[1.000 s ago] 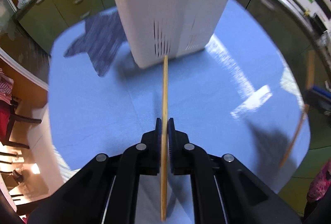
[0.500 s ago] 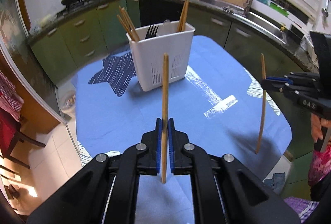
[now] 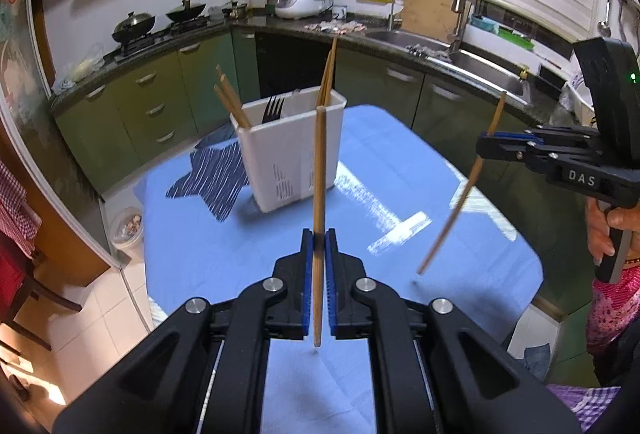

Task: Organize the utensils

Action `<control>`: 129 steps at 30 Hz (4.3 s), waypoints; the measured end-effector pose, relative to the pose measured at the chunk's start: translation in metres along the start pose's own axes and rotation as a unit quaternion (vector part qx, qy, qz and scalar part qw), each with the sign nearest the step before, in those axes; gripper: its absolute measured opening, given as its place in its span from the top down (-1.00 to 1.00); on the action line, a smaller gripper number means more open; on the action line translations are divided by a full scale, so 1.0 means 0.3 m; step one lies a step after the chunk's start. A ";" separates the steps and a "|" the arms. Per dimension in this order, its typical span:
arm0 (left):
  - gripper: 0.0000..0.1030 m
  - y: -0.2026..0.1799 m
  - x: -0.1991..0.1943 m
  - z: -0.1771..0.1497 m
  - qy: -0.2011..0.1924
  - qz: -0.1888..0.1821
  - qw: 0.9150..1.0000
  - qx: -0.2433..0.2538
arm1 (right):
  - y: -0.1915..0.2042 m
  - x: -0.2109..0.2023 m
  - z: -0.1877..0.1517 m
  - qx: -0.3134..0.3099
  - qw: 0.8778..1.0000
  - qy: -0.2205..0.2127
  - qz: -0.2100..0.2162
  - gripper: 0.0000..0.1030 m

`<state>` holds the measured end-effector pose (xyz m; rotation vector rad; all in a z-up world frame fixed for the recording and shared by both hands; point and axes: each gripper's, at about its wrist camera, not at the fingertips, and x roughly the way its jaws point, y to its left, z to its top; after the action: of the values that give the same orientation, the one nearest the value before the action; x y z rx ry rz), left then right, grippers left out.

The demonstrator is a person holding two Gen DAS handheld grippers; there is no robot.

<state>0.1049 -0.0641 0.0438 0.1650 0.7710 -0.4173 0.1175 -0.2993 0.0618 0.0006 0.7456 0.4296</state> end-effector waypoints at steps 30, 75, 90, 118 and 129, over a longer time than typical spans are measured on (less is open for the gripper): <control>0.88 0.148 0.169 0.625 -0.132 0.082 0.986 -0.055 | -0.044 -0.091 0.301 -0.021 0.999 -0.042 -0.005 0.87; -0.47 0.095 -0.040 -0.086 -0.138 0.065 0.981 -0.122 | -0.104 0.557 0.514 0.051 0.998 -0.017 -0.026 0.85; -0.76 0.044 -0.021 -0.145 -0.143 0.071 0.978 -0.132 | -0.051 0.168 0.055 0.046 0.991 -0.112 -0.060 -0.16; -0.87 -0.076 -0.316 -0.406 -0.181 0.129 0.967 -0.128 | 0.207 -0.395 -0.452 0.024 0.968 -0.211 -0.133 -0.91; -0.87 -0.078 -0.350 -0.413 -0.187 0.134 0.964 -0.131 | 0.209 -0.413 -0.446 0.026 0.968 -0.210 -0.135 -0.91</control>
<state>-0.0516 -0.0168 0.0300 -0.0582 0.4164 -0.0806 -0.0750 -0.3090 0.0537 0.0386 0.3310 0.1392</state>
